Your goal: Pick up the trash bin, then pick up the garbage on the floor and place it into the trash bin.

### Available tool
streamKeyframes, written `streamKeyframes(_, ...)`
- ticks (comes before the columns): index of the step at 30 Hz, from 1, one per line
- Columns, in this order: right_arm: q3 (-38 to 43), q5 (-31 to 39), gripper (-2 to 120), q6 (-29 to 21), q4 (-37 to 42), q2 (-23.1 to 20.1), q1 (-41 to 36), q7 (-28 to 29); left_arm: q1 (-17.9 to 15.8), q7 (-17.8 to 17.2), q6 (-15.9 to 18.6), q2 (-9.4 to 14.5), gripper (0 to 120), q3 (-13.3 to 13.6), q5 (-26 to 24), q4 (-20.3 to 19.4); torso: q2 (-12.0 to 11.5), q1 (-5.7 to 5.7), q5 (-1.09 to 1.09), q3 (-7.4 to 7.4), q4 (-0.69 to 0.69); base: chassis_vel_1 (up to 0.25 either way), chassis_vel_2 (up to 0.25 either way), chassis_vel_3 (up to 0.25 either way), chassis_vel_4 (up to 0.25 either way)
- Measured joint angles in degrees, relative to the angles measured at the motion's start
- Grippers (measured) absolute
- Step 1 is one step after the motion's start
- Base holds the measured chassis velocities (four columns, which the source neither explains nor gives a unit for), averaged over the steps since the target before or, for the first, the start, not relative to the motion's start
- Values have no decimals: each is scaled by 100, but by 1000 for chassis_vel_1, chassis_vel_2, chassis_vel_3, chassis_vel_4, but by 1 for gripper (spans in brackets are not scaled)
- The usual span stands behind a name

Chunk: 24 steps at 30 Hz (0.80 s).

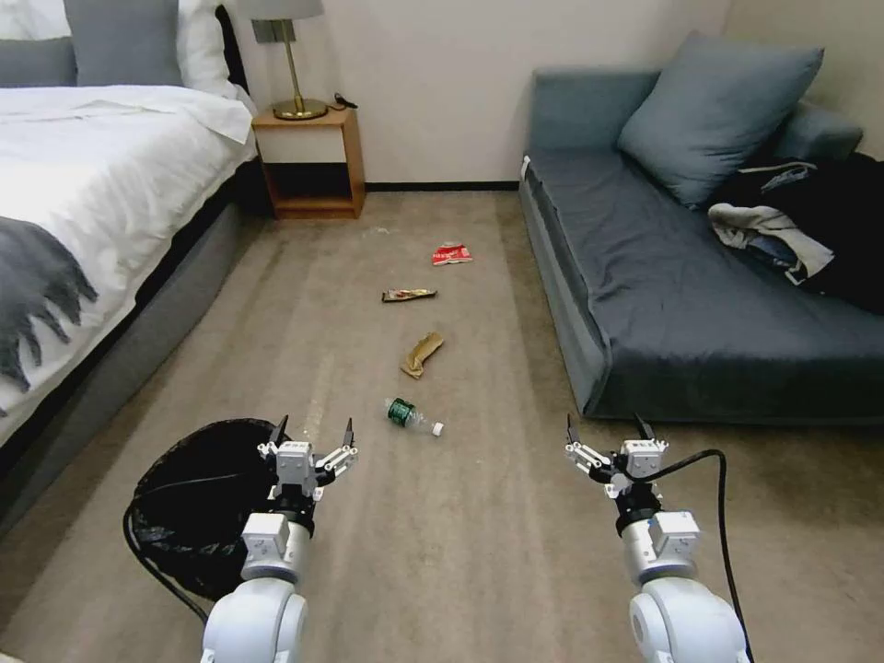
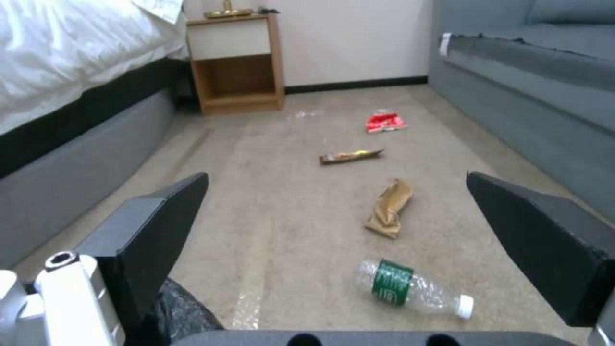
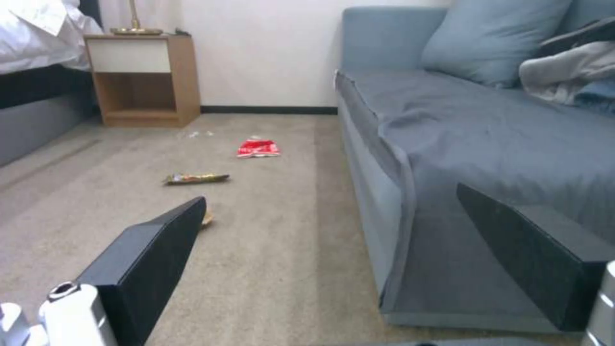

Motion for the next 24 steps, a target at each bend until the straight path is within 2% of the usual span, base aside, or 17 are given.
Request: streamKeyframes(24, 0, 0, 100, 0, 0, 0, 0, 0, 0, 0, 0, 0, 100, 0, 0, 0, 0, 0, 0, 0, 0, 0, 0, 0, 0)
